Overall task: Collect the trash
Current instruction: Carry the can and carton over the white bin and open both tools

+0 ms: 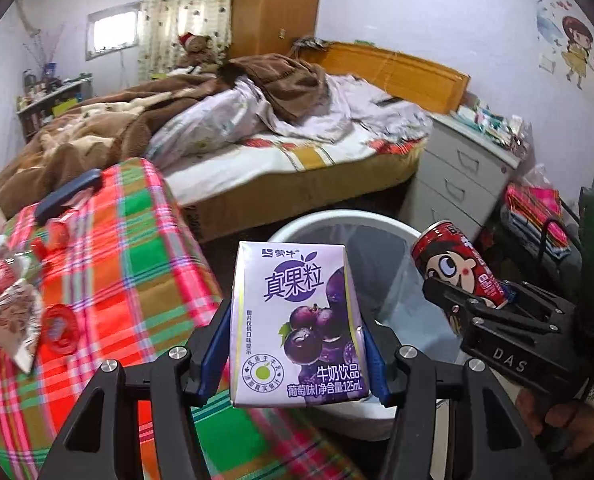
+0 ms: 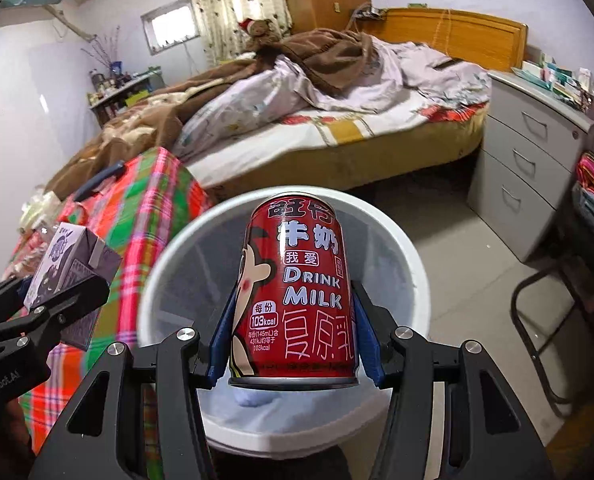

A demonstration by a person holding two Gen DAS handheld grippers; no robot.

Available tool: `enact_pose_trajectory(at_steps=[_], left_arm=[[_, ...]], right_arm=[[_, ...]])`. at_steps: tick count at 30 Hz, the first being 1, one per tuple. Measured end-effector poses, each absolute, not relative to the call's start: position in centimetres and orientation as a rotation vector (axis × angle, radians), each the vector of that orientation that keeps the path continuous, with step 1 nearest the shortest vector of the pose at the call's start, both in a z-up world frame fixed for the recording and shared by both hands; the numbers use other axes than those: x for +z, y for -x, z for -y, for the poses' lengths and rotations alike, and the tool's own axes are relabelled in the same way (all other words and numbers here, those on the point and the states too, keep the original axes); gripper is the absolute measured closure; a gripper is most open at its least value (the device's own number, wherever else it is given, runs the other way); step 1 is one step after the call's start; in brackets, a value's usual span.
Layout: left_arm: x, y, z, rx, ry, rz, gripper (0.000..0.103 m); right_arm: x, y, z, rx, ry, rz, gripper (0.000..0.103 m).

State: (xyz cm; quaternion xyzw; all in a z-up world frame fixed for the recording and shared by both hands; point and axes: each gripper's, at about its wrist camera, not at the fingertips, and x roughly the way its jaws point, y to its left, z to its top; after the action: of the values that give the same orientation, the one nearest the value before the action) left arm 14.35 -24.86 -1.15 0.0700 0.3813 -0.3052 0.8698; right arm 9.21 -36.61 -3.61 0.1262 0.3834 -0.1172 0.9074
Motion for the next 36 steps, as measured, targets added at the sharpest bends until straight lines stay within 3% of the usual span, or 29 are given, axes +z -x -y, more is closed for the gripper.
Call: enact_pose_trajectory(at_steps=[12, 14, 18, 36], left_arm=[[-3.2, -15.0, 27.5, -0.672, -0.159, -0.848, 0.045], [-3.3, -15.0, 27.6, -0.669, -0.164, -0.843, 0.04], [-3.1, -15.0, 27.2, -0.668, -0.148, -0.839, 0.037], [-1.4, -13.8, 23.2, -0.606, -0.11, -0.797, 0.036]], right_arm=[[-5.9, -9.2, 38.1, -0.251, -0.279, -0.877, 0.049], [-6.0, -9.1, 38.2, -0.253, -0.281, -0.876, 0.048], [-5.7, -9.0, 38.4, -0.258, -0.292, -0.853, 0.037], [-4.2, -8.8, 36.6, -0.242, -0.276, -0.803, 0.037]])
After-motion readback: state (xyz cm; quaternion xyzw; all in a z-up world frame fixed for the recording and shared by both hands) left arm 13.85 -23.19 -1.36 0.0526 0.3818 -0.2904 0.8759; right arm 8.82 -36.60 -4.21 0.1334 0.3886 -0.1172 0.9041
